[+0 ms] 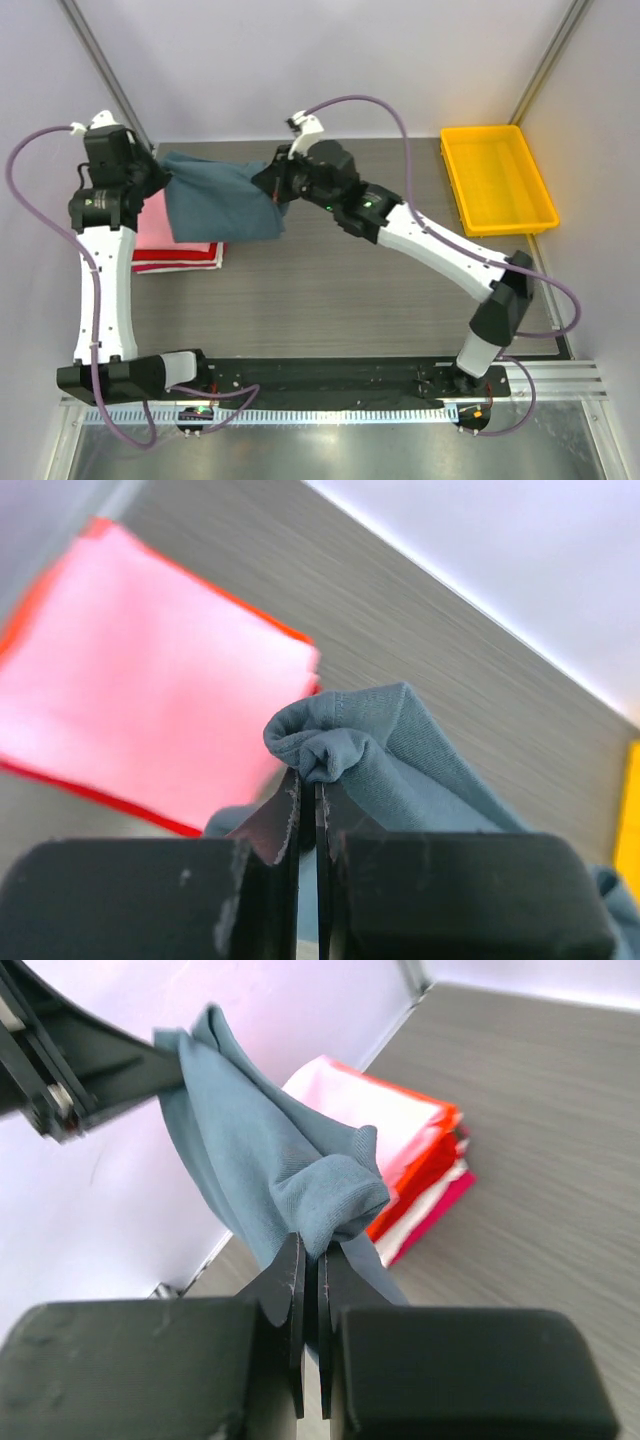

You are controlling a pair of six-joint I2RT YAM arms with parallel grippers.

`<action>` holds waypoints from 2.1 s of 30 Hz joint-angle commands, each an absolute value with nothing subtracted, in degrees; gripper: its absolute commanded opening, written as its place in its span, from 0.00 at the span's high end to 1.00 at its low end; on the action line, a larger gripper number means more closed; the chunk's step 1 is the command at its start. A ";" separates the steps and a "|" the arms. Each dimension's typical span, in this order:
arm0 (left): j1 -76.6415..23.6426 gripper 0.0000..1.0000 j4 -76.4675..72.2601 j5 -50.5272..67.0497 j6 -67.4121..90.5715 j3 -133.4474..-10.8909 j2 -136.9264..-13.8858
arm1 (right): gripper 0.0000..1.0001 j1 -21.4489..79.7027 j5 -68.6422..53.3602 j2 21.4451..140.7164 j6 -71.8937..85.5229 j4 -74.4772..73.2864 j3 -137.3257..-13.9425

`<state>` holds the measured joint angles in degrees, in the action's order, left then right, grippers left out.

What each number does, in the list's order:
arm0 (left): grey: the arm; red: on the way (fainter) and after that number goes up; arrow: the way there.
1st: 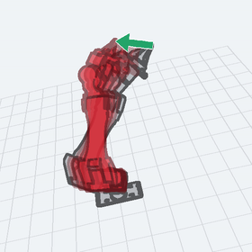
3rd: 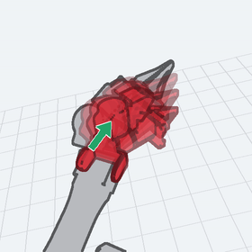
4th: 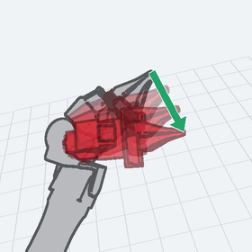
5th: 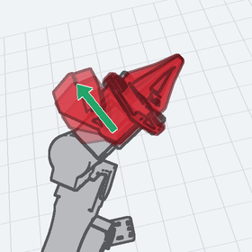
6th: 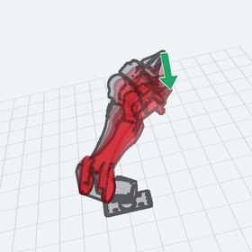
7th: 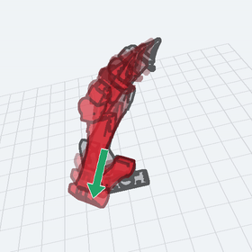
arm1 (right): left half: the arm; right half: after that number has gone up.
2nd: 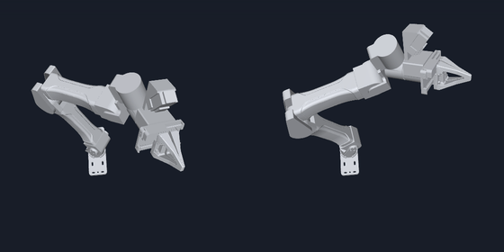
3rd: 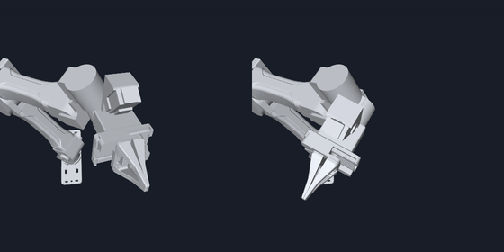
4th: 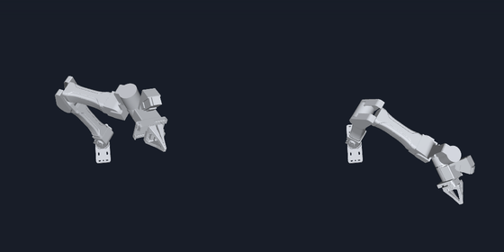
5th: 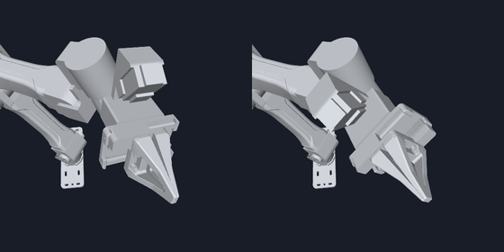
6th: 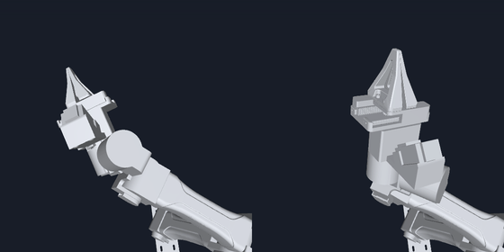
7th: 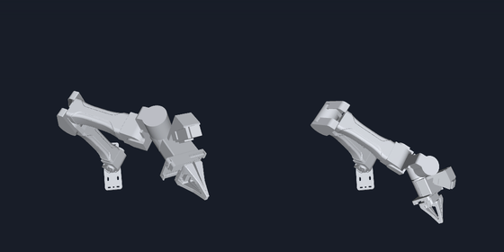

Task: Fold and stack the t-shirts
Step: Neatly place the folded tshirt to the corner

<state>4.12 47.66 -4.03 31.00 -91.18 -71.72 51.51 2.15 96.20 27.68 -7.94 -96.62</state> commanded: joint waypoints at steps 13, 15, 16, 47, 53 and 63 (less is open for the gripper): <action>24.34 1.00 54.05 -7.56 26.37 -102.65 -80.85 | 0.99 61.70 10.28 119.61 34.71 -9.84 -126.65; 24.96 1.00 53.96 -7.82 25.93 -103.01 -81.73 | 0.99 61.96 10.28 121.28 35.15 -9.93 -127.79; 25.22 1.00 53.70 -8.00 25.75 -103.18 -82.35 | 0.99 62.05 10.37 121.81 35.24 -9.93 -128.14; 28.74 1.00 48.42 -3.96 25.75 -109.77 -96.06 | 0.99 58.54 13.01 135.17 36.47 -9.40 -138.43; 28.83 1.00 45.10 -4.22 26.45 -109.25 -97.21 | 0.99 56.69 11.34 137.98 37.09 -7.56 -140.10; 28.74 1.00 37.09 -4.22 29.71 -105.90 -100.19 | 0.99 53.27 8.26 144.14 39.11 -3.70 -145.63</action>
<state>27.40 47.00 -0.97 28.58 -104.75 -98.85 55.33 8.19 143.44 38.20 -6.31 -141.49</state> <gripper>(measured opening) 0.032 0.059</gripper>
